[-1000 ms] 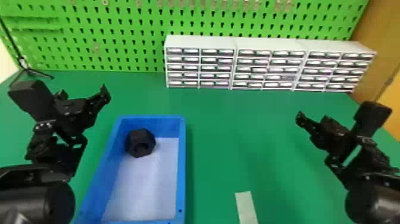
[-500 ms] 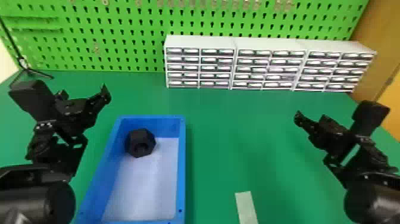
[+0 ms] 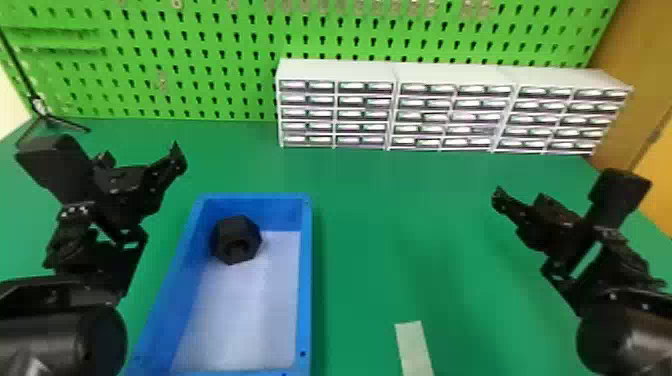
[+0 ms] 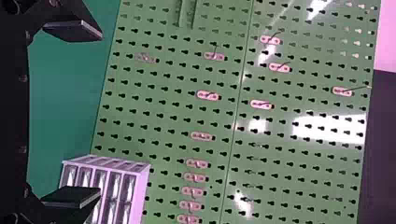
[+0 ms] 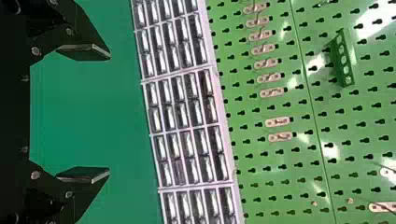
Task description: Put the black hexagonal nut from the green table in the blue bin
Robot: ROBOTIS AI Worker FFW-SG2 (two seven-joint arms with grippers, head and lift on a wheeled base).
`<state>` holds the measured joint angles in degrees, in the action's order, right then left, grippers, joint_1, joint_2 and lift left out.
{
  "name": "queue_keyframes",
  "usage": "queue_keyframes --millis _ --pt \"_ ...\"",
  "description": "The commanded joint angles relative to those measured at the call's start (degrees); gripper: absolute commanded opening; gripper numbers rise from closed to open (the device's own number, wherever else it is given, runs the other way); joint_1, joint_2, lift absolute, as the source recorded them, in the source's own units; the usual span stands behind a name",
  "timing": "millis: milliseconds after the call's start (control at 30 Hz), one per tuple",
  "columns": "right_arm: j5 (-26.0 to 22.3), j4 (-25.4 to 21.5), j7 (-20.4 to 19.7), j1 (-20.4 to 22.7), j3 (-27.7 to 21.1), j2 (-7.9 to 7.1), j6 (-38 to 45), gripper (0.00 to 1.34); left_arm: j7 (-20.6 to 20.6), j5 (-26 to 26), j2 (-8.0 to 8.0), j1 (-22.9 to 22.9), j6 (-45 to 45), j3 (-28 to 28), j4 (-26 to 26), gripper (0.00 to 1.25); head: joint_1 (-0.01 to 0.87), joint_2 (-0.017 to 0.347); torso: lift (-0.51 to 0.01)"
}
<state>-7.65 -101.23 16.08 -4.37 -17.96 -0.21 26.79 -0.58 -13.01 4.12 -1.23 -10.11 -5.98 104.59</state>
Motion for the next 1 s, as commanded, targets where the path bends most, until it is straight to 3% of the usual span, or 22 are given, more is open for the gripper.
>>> queue_keyframes --millis 0,967 --pt "-0.1 0.0 0.0 0.1 -0.1 0.12 0.0 0.94 0.0 0.0 0.01 0.1 0.0 0.0 0.0 1.13 0.692 0.008 -0.097" --pt "0.0 0.1 0.0 -0.4 0.8 -0.14 0.5 0.94 0.0 0.1 -0.08 0.0 0.0 0.2 0.0 1.13 0.692 0.008 -0.097"
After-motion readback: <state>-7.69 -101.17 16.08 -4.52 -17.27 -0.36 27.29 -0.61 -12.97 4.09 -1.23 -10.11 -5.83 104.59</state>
